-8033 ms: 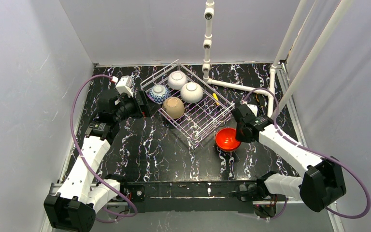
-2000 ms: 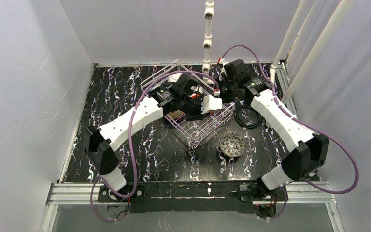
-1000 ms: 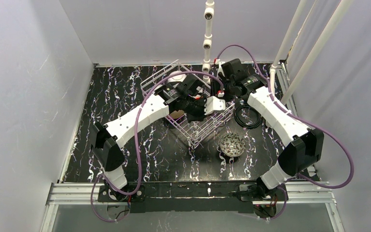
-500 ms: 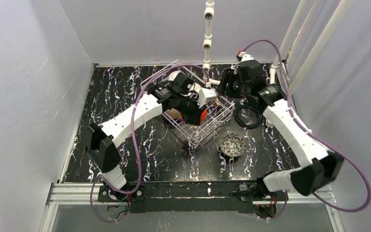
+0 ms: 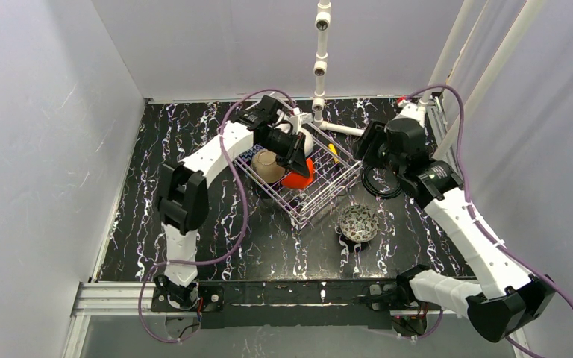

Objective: Load the bowls into the dish rack

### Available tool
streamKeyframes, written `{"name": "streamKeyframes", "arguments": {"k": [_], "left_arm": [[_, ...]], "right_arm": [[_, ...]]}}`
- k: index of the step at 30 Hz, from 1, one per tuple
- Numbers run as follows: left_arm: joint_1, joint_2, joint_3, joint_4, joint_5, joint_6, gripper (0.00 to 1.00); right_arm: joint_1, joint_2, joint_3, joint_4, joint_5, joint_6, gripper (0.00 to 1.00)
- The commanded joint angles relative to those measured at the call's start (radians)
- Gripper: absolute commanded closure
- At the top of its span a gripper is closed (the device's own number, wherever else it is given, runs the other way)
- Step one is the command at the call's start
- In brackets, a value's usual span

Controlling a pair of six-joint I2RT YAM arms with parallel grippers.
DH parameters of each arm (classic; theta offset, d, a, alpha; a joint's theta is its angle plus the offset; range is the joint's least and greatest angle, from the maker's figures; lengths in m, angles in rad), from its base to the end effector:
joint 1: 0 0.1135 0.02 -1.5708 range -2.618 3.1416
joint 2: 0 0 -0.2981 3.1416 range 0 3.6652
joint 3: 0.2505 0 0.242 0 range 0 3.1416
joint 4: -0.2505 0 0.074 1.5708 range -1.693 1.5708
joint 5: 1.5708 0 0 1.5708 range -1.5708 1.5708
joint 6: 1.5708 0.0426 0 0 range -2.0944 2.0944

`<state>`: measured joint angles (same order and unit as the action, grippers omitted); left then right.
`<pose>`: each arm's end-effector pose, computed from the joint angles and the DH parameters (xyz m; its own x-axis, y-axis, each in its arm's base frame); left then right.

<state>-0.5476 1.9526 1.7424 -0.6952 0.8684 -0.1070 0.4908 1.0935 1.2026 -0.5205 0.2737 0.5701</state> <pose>0.3549 -0.2545 0.3200 -0.7467 0.3745 -0.5497 0.6627 0.3482 -0.6630 0.1950 0.0912 0.4175 -0.4239 0.3626 -0.8299 -0.0077 0.9149 0.4037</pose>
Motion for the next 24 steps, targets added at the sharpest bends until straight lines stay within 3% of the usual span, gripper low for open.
{"name": "streamKeyframes", "arguments": {"k": [1,9,16,24], "left_arm": [[0.000,0.036,0.079,0.005,0.146,-0.132,1.00],[-0.002,0.115,0.080,0.204,0.204,-0.347,1.00],[-0.003,0.127,-0.007,0.448,0.212,-0.570,1.00],[-0.009,0.169,-0.018,0.506,0.218,-0.629,1.00]], "right_arm": [[-0.003,-0.060,-0.068,0.024,-0.020,0.051,0.39],[-0.003,-0.126,-0.172,0.047,-0.088,0.140,0.41],[-0.001,-0.145,-0.216,0.080,-0.150,0.183,0.44],[-0.001,-0.151,-0.216,0.069,-0.145,0.185,0.44]]}}
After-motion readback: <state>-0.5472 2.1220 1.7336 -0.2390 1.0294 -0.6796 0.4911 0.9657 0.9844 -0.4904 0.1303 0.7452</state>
